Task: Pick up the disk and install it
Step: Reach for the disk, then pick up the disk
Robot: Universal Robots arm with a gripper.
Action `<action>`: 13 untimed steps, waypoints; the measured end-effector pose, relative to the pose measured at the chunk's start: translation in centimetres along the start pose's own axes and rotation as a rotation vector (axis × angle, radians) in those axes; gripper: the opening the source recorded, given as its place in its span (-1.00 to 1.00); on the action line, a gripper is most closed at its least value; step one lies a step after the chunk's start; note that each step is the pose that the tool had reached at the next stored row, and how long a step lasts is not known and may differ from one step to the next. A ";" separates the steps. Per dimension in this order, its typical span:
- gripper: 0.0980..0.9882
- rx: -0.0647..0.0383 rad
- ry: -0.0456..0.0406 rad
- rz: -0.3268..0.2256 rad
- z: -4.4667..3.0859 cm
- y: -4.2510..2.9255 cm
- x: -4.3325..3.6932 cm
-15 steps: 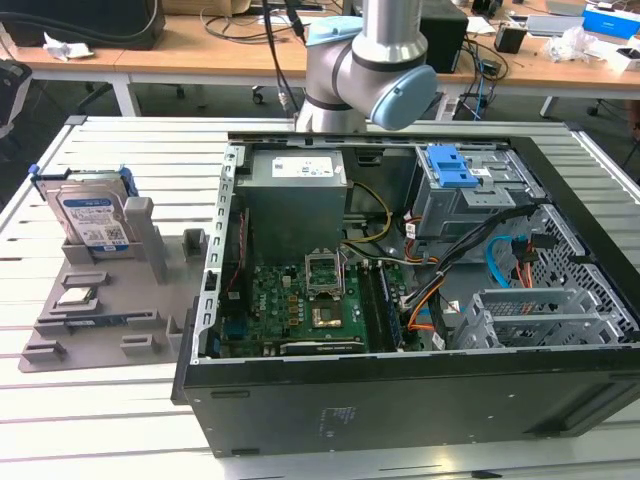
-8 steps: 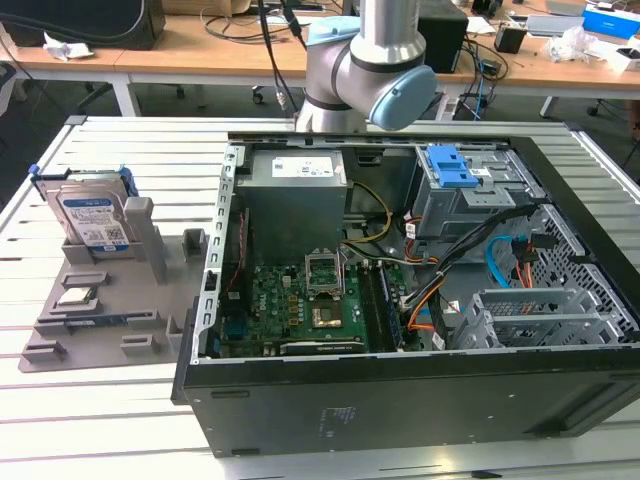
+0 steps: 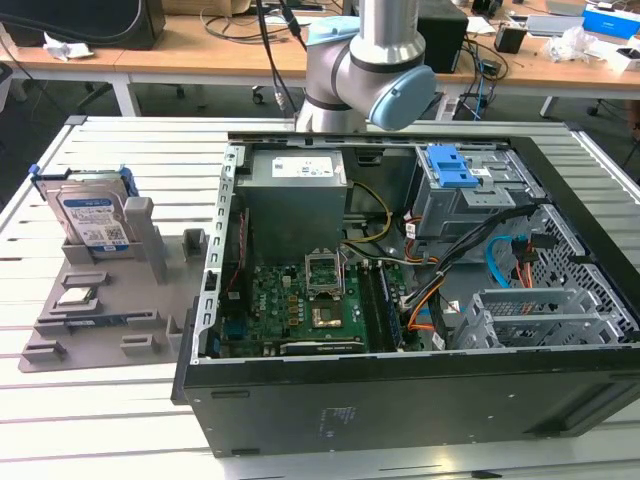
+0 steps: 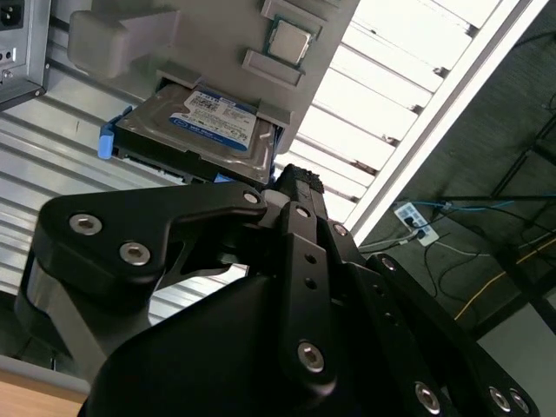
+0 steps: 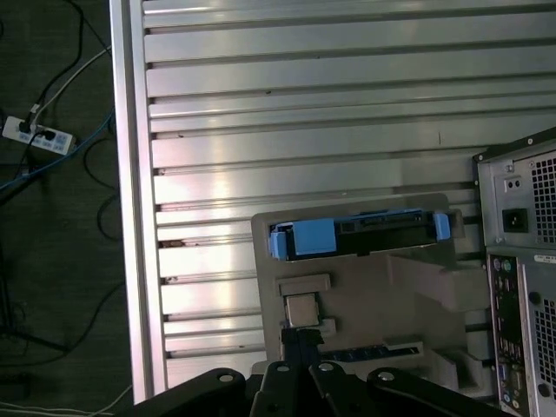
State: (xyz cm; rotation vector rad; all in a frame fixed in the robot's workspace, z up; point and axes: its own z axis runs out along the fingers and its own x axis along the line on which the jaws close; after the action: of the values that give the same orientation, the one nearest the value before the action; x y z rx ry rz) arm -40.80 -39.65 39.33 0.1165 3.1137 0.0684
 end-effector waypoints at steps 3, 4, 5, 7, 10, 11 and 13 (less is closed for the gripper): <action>-0.98 0.000 0.0000 0.000 0.00 0.00 0.00; -0.98 0.000 0.0000 0.000 0.00 0.00 0.01; -0.98 0.000 0.0000 0.000 0.00 0.00 0.01; -0.98 0.000 0.0001 0.000 0.00 0.00 0.01; -0.98 -0.001 0.0025 -0.054 0.00 0.00 0.02; -0.98 -0.002 0.0034 -0.076 0.00 0.00 0.01; -0.98 -0.002 0.0048 -0.104 -0.01 0.00 0.01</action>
State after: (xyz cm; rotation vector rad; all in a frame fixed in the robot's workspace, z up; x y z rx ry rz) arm -40.82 -39.64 39.33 -0.0463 3.1179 0.0703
